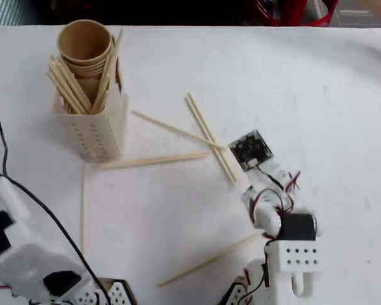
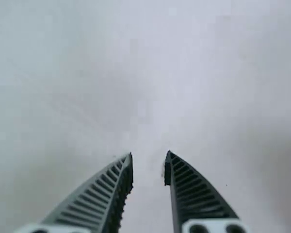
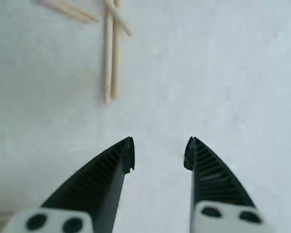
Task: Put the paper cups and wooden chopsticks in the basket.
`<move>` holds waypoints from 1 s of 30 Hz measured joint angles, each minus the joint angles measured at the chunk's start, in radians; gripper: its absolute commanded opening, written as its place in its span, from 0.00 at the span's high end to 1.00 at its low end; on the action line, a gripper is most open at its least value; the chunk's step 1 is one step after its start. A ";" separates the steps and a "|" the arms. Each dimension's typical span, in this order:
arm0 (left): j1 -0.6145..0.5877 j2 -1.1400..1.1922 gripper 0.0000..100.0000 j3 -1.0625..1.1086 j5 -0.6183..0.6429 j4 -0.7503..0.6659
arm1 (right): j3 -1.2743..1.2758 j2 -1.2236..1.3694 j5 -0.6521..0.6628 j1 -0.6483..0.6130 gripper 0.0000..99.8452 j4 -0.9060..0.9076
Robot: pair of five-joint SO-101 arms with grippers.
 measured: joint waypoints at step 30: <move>-0.043 0.632 0.87 -0.588 0.103 0.012 | -1.211 1.702 0.026 -0.216 0.83 -0.072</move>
